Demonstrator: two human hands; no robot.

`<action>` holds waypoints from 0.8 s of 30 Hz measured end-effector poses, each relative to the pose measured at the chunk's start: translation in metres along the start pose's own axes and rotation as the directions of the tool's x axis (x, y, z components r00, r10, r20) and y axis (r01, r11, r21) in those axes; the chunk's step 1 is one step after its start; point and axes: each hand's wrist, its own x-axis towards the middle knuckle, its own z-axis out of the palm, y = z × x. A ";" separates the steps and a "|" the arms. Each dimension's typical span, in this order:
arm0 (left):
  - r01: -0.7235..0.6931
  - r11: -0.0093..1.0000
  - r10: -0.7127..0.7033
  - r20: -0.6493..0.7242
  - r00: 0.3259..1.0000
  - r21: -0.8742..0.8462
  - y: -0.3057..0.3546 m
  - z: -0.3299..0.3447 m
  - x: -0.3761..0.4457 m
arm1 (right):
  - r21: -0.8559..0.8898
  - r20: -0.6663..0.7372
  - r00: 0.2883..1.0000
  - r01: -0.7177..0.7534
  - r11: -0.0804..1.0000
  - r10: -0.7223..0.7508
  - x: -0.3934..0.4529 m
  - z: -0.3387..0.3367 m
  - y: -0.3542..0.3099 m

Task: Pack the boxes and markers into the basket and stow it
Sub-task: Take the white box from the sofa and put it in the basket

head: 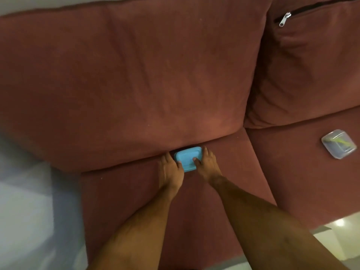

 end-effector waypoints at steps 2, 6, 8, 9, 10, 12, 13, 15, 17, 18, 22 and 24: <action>0.152 0.972 -0.139 0.084 0.987 -0.177 0.005 0.008 0.010 | 0.185 0.011 0.993 -0.114 0.976 0.114 0.011 0.009 0.003; 0.346 0.837 -0.280 0.212 0.936 -0.424 0.016 0.014 0.019 | 0.359 0.020 0.983 -0.176 0.916 0.182 0.023 0.020 0.010; 0.382 0.799 -0.303 0.239 0.923 -0.464 0.020 0.014 0.019 | 0.413 0.012 0.981 -0.180 0.893 0.192 0.021 0.018 0.007; 0.392 0.789 -0.309 0.246 0.919 -0.474 0.021 0.014 0.019 | 0.429 0.003 0.981 -0.179 0.886 0.196 0.019 0.017 0.005; 0.398 0.783 -0.313 0.249 0.916 -0.479 0.023 0.012 0.017 | 0.445 -0.007 0.980 -0.174 0.878 0.198 0.017 0.016 0.004; 0.404 0.769 -0.320 0.249 0.914 -0.496 0.023 0.008 0.013 | 0.471 -0.022 0.980 -0.166 0.867 0.200 0.010 0.013 -0.003; 0.403 0.757 -0.320 0.246 0.915 -0.514 0.022 0.005 0.010 | 0.481 -0.038 0.979 -0.157 0.862 0.199 0.003 0.011 -0.007; 0.396 0.729 -0.317 0.236 0.918 -0.558 0.023 -0.005 0.000 | 0.508 -0.078 0.976 -0.135 0.851 0.201 -0.011 0.007 -0.013; 0.384 0.697 -0.312 0.226 0.923 -0.606 0.022 -0.015 -0.008 | 0.550 -0.101 0.971 -0.126 0.825 0.216 -0.026 0.004 -0.020; 0.372 0.685 -0.307 0.215 0.927 -0.627 0.019 -0.021 -0.013 | 0.575 -0.111 0.969 -0.120 0.809 0.222 -0.034 0.003 -0.024; 0.328 0.595 -0.306 0.170 0.937 -0.734 0.011 -0.050 -0.037 | 0.667 -0.172 0.958 -0.060 0.742 0.232 -0.067 0.001 -0.044; 0.259 0.565 -0.282 0.112 0.953 -0.783 0.005 -0.068 -0.051 | 0.694 -0.218 0.954 0.002 0.720 0.208 -0.089 0.002 -0.058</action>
